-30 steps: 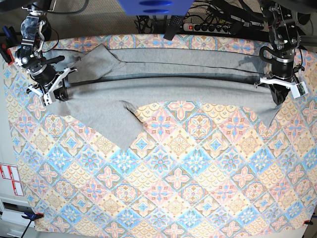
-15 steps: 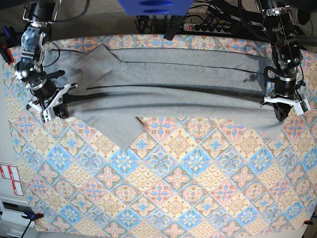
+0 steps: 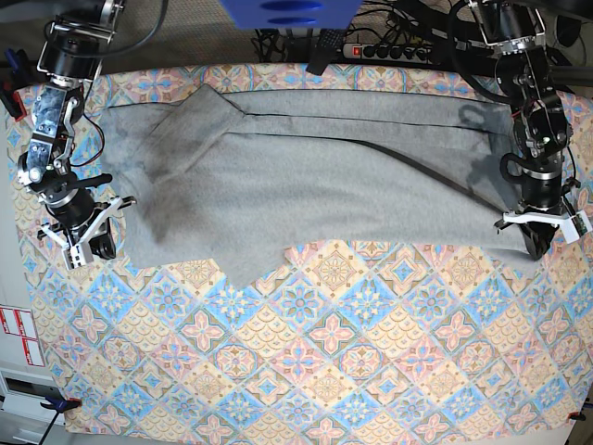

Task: Fold the T-shirt properly
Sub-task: 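Release the shirt and move both grippers to the folded edge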

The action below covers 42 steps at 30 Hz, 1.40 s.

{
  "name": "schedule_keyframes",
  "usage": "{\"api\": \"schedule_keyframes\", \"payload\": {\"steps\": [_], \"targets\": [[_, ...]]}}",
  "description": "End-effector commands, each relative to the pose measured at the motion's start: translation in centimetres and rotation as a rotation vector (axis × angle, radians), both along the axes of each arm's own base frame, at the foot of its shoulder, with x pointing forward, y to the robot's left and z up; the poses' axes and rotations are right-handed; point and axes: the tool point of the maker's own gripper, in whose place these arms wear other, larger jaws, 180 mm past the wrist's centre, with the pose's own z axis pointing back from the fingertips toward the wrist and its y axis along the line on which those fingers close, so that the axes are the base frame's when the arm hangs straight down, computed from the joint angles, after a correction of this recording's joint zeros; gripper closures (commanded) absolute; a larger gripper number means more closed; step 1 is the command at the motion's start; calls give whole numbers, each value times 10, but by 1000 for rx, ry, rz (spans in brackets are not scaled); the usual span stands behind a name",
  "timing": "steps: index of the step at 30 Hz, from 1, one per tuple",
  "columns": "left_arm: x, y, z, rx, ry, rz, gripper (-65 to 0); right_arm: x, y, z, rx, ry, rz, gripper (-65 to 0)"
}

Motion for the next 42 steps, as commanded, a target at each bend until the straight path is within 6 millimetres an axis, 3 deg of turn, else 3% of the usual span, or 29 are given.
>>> {"api": "schedule_keyframes", "payload": {"steps": [1, 4, 6, 9, 12, 14, 26, 31, 37, 42], "targets": [[4, 4, 16, 33, -45, -2, 0, 10, -4, 17, 1, -61, 1, -7], [2, 3, 12, 30, -36, -2, 0, 9, 1, 6, 12, -28, 13, -41], [-2, 3, 8, 28, -23, -1, 0, 12, 16, -9, 27, 13, 51, -108], [-2, 3, 8, 27, -24, -2, 0, 33, 37, -16, 46, 36, 102, -209], [-5, 3, 5, 27, -15, -2, 0, 49, 41, -29, 72, 76, 104, -264], [-9, 2, 1, 28, -1, -3, 0, 56, 41, -38, 88, 108, 96, -269], [-21, 2, -10, 27, 31, -2, 0, 102, 23, -46, 234, 91, -9, -272], [-24, 2, -13, 26, 42, -2, 0, 105, 18, -55, 230, 106, -23, -276], [-25, 0, -14, 18, 42, 0, 0, 100, 14, -69, 165, 143, -1, -377], [-26, -3, -17, 5, 42, 4, 0, 92, 15, -80, 186, 165, -14, -385]]}}
